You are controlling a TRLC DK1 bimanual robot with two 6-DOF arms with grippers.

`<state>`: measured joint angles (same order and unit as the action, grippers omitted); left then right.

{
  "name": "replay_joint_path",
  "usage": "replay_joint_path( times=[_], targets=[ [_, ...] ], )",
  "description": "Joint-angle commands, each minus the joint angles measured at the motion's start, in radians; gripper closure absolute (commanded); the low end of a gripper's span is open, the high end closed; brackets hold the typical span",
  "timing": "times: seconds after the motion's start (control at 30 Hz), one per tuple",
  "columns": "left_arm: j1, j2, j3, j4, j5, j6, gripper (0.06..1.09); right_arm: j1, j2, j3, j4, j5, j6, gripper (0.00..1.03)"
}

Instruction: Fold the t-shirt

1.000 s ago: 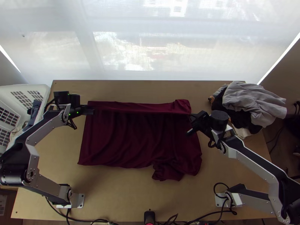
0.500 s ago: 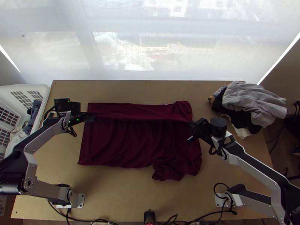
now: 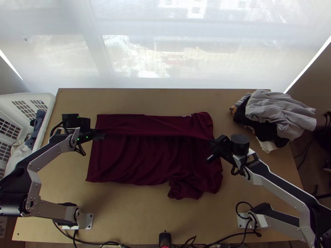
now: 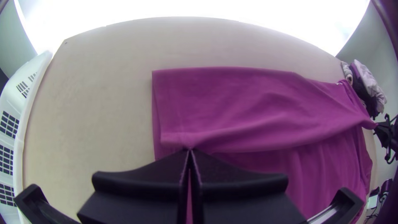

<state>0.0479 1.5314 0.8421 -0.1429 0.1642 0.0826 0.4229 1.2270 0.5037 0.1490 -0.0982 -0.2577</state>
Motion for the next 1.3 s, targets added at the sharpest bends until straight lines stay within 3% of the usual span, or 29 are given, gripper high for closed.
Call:
replay_joint_path(
  times=[0.0,0.17,0.2,0.27,0.43,0.47,0.6,0.97,1.27],
  targets=[
    [-0.002,0.003,-0.026,0.009,0.000,0.000,1.05,0.008,0.002,-0.025,0.004,-0.001,-0.003,1.00],
    [-0.002,0.009,-0.035,0.011,0.000,-0.012,1.05,0.008,0.006,-0.036,0.007,-0.001,-0.006,1.00],
    [0.000,0.012,-0.035,0.008,0.000,-0.018,0.99,0.008,0.006,-0.036,0.009,-0.001,-0.006,0.97],
    [-0.003,0.010,-0.037,0.002,0.000,-0.024,0.81,0.008,0.006,-0.033,0.012,-0.001,-0.003,0.78],
    [-0.019,-0.016,-0.021,-0.092,0.003,-0.026,0.39,0.008,0.008,-0.025,0.001,0.000,0.008,0.13],
    [-0.023,-0.027,-0.015,-0.132,0.012,-0.024,0.34,0.008,0.006,-0.021,-0.005,0.000,0.008,0.04],
    [-0.016,-0.117,-0.006,-0.300,0.078,-0.007,0.33,0.005,-0.015,-0.007,-0.008,0.015,0.008,0.04],
    [0.009,-0.264,0.063,-0.882,0.077,0.106,0.34,0.005,-0.118,0.053,-0.104,0.089,0.009,0.04],
    [-0.097,-0.258,-0.037,-0.909,0.077,0.083,0.34,0.013,-0.189,0.072,-0.172,0.089,0.031,0.05]
  ],
)
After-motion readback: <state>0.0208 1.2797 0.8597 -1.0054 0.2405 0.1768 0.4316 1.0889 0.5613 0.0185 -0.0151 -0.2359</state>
